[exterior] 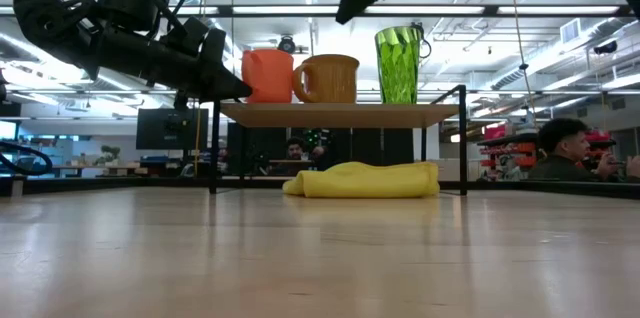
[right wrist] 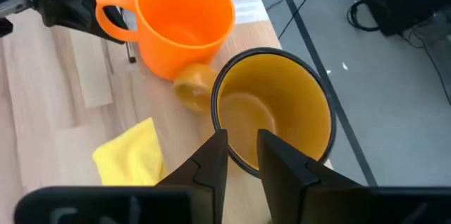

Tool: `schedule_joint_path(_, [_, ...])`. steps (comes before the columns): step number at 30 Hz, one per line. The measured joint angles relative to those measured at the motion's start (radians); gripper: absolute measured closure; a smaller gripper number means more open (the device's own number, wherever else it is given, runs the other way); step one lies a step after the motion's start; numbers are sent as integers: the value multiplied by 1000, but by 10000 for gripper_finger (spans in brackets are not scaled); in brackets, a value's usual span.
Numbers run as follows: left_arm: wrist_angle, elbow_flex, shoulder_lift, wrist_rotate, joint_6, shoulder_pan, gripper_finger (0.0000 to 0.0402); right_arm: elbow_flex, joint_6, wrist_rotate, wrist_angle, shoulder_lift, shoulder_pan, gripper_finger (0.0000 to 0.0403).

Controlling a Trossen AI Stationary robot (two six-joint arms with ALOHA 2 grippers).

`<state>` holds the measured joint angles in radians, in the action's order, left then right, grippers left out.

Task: Stack small to large cups/mugs on shelf
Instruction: Adjust the orange mug and yellow mug

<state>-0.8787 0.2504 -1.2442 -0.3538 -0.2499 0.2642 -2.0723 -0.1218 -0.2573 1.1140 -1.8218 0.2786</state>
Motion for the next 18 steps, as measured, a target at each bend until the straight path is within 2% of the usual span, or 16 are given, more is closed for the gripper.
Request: schedule_joint_path(18, [-11, 0, 0, 0, 8, 0, 367, 0, -29, 68, 1, -80, 2, 321])
